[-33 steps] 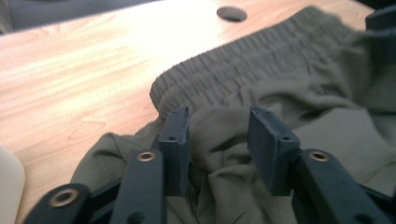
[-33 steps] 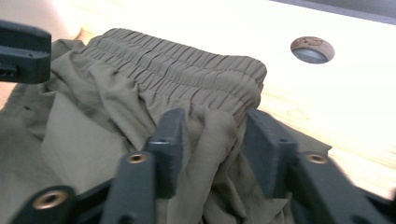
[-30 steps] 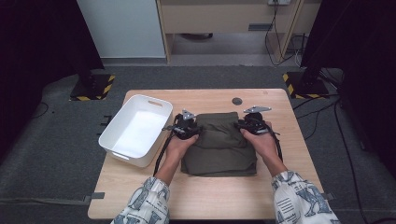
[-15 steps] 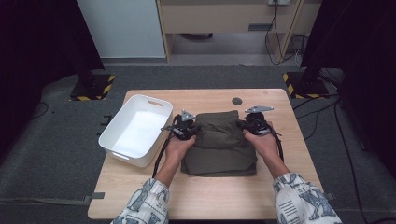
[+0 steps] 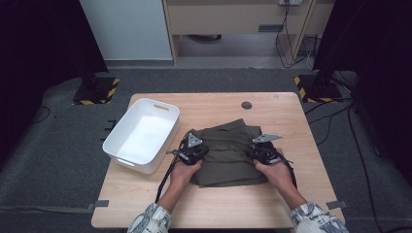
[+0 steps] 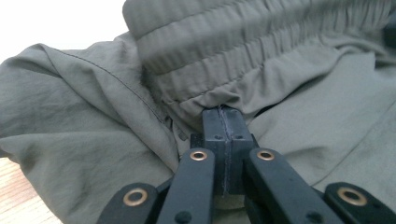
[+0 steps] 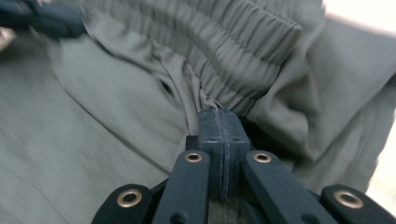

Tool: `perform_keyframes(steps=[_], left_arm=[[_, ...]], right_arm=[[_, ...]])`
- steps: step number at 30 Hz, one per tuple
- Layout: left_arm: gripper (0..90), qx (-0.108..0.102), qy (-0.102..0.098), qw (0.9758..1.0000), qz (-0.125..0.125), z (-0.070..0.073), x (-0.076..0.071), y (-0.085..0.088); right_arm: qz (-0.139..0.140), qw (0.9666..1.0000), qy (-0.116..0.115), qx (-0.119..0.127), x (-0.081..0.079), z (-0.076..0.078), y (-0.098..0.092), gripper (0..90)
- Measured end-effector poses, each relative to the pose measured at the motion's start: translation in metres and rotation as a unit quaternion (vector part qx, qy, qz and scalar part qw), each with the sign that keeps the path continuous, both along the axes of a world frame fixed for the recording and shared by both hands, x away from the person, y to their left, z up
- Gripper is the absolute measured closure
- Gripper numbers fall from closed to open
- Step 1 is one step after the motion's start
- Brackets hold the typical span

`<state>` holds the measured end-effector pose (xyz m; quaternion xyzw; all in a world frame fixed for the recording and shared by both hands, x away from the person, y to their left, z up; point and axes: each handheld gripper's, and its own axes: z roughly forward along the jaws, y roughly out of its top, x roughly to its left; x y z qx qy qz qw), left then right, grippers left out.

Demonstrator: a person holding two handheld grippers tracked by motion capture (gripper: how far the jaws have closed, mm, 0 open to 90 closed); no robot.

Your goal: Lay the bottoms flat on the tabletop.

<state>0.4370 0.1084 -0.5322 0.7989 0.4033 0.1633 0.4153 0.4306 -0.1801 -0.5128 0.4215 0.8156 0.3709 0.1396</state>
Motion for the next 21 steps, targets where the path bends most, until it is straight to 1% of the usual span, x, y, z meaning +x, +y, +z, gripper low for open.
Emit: perform_keyframes(steps=[1, 3, 5, 7, 8, 9, 10, 12, 15, 17, 19, 20, 21], left_arm=[[89.4, 0.002, -0.001, 1.0, 0.0, 0.0, 0.0, 0.0], [89.3, 0.005, -0.005, 1.0, 0.0, 0.0, -0.001, -0.001], [89.3, 0.009, -0.009, 0.9999, -0.001, -0.001, -0.002, -0.002], [89.3, 0.013, -0.01, 0.9999, -0.001, -0.001, -0.002, -0.002], [89.3, 0.013, -0.009, 0.9999, -0.001, -0.001, -0.002, -0.002], [89.3, 0.013, -0.009, 0.9999, -0.001, -0.001, -0.002, -0.002], [89.3, 0.012, -0.008, 0.9999, -0.001, -0.001, -0.002, -0.002], [89.3, 0.009, -0.008, 0.9999, 0.001, -0.001, -0.002, -0.002], [89.3, 0.008, -0.006, 1.0, 0.001, -0.001, -0.001, -0.002], [89.3, 0.006, -0.005, 1.0, 0.001, -0.001, -0.001, -0.001], [89.3, 0.007, -0.005, 1.0, 0.001, -0.001, -0.001, -0.001], [89.3, 0.006, -0.005, 1.0, 0.001, -0.001, -0.001, -0.001], [89.3, 0.006, -0.004, 1.0, 0.002, -0.001, -0.001, -0.001]], right_arm=[[-0.004, 1.0, 0.004, 0.002, 0.001, -0.003, -0.001, 90.0], [-0.005, 1.0, 0.002, -0.002, 0.003, -0.007, -0.002, 90.0], [-0.009, 0.9999, 0.01, 0.005, 0.005, -0.008, -0.002, 89.9], [-0.013, 0.9998, 0.011, 0.005, 0.006, -0.008, -0.002, 88.8], [-0.014, 0.9998, 0.013, 0.009, 0.006, -0.007, -0.002, 85.9], [-0.013, 0.9998, 0.011, 0.011, 0.006, -0.005, -0.002, 80.8], [-0.017, 0.9996, 0.011, 0.019, 0.006, -0.002, -0.002, 75.1], [-0.019, 0.9993, 0.001, 0.032, 0.006, 0.006, -0.003, 67.7], [-0.024, 0.9988, -0.011, 0.04, 0.006, 0.018, -0.005, 58.9], [-0.027, 0.9983, -0.019, 0.047, 0.008, 0.027, -0.006, 53.9], [-0.026, 0.9978, -0.028, 0.054, 0.013, 0.037, -0.007, 52.4], [-0.027, 0.9976, -0.036, 0.054, 0.016, 0.041, -0.006, 51.3], [-0.03, 0.9973, -0.038, 0.055, 0.02, 0.045, -0.005, 50.1]])
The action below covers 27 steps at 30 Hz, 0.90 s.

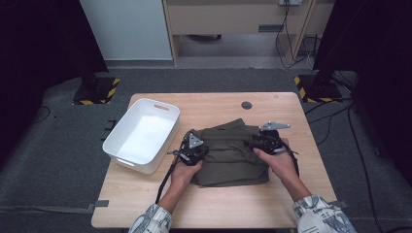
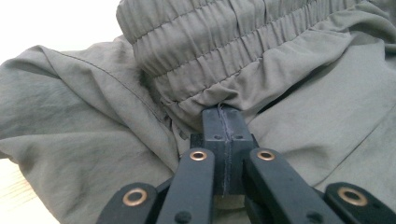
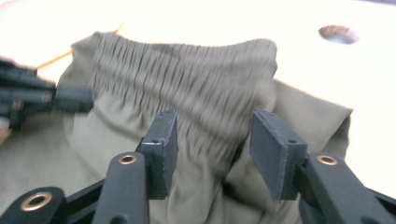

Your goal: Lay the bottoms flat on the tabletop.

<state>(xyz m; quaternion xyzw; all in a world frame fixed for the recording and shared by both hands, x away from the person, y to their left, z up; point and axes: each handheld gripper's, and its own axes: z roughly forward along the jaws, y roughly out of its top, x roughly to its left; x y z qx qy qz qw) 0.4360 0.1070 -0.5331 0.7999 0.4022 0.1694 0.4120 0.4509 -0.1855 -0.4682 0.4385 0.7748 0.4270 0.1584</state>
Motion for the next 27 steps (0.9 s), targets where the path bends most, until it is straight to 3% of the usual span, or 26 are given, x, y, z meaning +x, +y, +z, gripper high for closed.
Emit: perform_keyframes(steps=[5, 13, 24, 27], left_arm=[[89.3, 0.001, 0.001, 1.0, 0.001, 0.0, 0.0, -0.001], [89.2, 0.0, 0.002, 1.0, -0.001, 0.0, 0.0, 0.0], [89.2, 0.001, 0.004, 1.0, -0.003, 0.0, 0.001, 0.0], [89.2, -0.001, 0.006, 1.0, -0.002, 0.001, 0.002, 0.0]], right_arm=[[-0.019, 0.9997, 0.006, 0.012, 0.03, 0.008, 0.01, 46.9], [-0.046, 0.9983, 0.029, -0.022, 0.075, -0.005, 0.028, 45.1], [-0.059, 0.9963, 0.057, -0.026, 0.097, -0.025, 0.034, 44.2], [-0.049, 0.9966, 0.063, -0.022, 0.098, -0.028, 0.034, 52.2]])
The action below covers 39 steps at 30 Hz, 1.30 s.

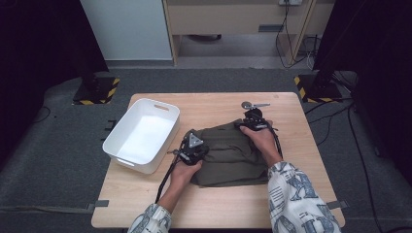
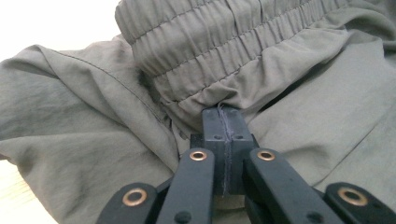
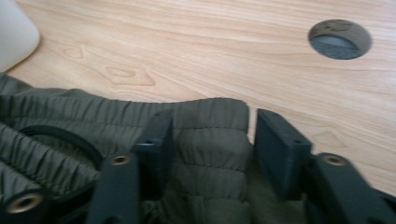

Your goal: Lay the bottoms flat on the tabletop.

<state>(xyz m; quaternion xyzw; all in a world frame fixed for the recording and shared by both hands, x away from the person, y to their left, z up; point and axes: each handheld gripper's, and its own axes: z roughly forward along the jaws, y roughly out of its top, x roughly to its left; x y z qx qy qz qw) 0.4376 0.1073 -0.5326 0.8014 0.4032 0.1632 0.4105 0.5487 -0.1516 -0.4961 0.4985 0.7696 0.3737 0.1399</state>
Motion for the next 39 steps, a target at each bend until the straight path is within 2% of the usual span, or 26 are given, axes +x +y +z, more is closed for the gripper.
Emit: perform_keyframes(steps=[2, 6, 10, 15, 26, 30, 39], left_arm=[[89.2, 0.0, -0.001, 1.0, 0.0, 0.0, 0.0, 0.0], [89.0, 0.0, -0.001, 1.0, 0.002, 0.0, 0.0, -0.001], [88.8, 0.002, 0.0, 1.0, 0.003, 0.0, 0.0, -0.001], [87.1, -0.005, 0.009, 0.9999, 0.009, 0.003, 0.0, 0.0], [78.7, 0.001, 0.003, 0.9998, 0.02, 0.01, -0.001, 0.001], [70.0, 0.007, -0.005, 0.9997, 0.025, 0.015, -0.005, 0.002], [55.2, -0.01, -0.021, 0.9995, 0.023, 0.034, -0.016, 0.014]], right_arm=[[0.003, 0.9999, -0.007, -0.008, -0.002, 0.001, 0.001, 59.9], [0.011, 0.9998, -0.018, -0.006, -0.006, 0.005, 0.001, 73.2], [0.019, 0.9995, -0.023, 0.0, -0.011, 0.01, 0.001, 79.3], [0.025, 0.9991, -0.035, 0.007, -0.018, 0.02, -0.001, 80.1], [0.049, 0.9955, -0.076, 0.027, -0.05, 0.047, -0.006, 80.7], [0.056, 0.9938, -0.09, 0.033, -0.062, 0.053, -0.009, 80.7], [0.073, 0.9895, -0.114, 0.051, -0.087, 0.06, -0.015, 80.8]])
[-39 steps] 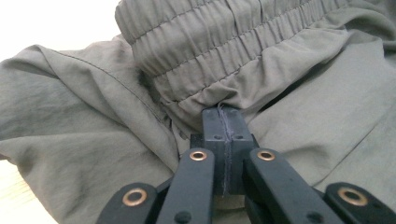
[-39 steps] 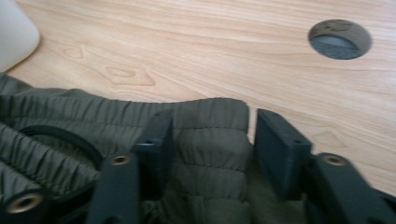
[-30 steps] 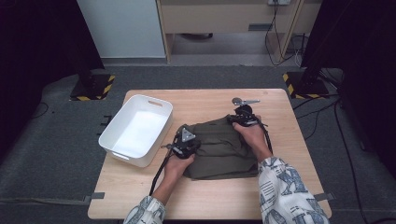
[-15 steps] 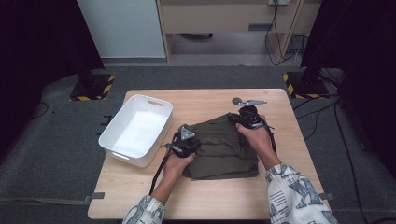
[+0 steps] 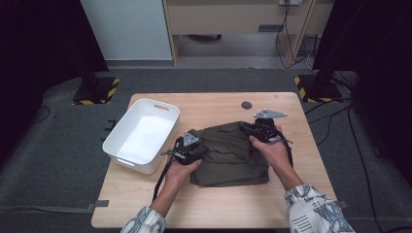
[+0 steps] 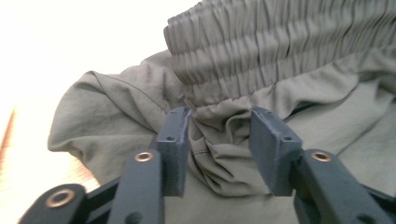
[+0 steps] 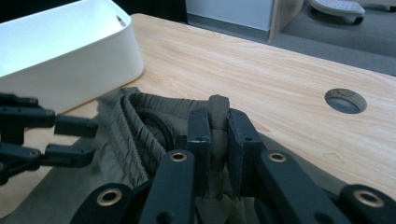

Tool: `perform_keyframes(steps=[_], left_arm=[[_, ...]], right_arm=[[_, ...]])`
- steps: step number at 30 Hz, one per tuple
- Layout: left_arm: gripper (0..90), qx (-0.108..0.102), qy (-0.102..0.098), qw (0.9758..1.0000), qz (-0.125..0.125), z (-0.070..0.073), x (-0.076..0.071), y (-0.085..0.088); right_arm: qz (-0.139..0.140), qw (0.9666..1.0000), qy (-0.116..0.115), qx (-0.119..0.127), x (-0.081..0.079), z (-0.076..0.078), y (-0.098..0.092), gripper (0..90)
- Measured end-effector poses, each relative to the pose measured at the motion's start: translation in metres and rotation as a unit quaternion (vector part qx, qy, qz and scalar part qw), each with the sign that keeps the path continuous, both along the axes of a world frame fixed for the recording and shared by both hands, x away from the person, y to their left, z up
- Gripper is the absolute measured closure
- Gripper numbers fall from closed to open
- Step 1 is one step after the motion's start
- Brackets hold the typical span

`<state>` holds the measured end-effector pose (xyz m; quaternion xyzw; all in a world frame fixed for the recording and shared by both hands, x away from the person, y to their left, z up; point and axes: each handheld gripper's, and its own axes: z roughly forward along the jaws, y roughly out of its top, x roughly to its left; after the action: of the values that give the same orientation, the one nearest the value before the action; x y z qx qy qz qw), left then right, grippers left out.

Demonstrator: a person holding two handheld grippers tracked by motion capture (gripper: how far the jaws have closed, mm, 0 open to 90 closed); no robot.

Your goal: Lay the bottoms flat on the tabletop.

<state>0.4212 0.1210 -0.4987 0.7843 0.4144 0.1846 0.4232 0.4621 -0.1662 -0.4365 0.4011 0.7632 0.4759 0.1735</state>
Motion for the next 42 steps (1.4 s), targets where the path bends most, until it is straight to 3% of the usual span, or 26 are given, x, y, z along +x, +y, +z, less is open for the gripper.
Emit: perform_keyframes(steps=[6, 12, 14, 23, 25, 27, 32, 42], left_arm=[[51.9, -0.019, -0.014, 0.9997, 0.0, 0.017, -0.005, 0.008], [49.6, -0.023, -0.027, 0.9994, 0.002, 0.03, 0.0, 0.01], [49.4, -0.03, -0.03, 0.9991, 0.005, 0.036, 0.009, 0.008], [48.7, -0.016, -0.031, 0.9994, 0.003, 0.049, 0.042, -0.008], [48.7, -0.02, -0.038, 0.9991, 0.003, 0.051, 0.047, -0.011], [47.1, -0.019, -0.032, 0.9993, 0.0, 0.051, 0.049, -0.012], [46.2, 0.002, -0.026, 0.9994, -0.023, 0.046, 0.049, -0.017], [45.0, 0.001, -0.021, 0.9994, -0.027, 0.045, 0.055, -0.021]], right_arm=[[0.01, 0.9998, -0.01, 0.011, -0.015, 0.001, -0.005, 80.8], [0.021, 0.9995, -0.017, 0.014, -0.026, 0.0, -0.006, 80.8], [0.026, 0.9994, -0.019, 0.009, -0.028, 0.0, -0.007, 80.8], [0.034, 0.9991, -0.021, 0.01, -0.032, 0.0, -0.01, 80.8], [0.037, 0.999, -0.022, 0.008, -0.033, 0.001, -0.009, 80.8], [0.038, 0.999, -0.024, 0.01, -0.034, 0.001, -0.01, 80.8], [0.042, 0.9988, -0.024, 0.012, -0.039, 0.001, -0.013, 80.8], [0.05, 0.9983, -0.026, 0.016, -0.045, -0.001, -0.015, 80.8]])
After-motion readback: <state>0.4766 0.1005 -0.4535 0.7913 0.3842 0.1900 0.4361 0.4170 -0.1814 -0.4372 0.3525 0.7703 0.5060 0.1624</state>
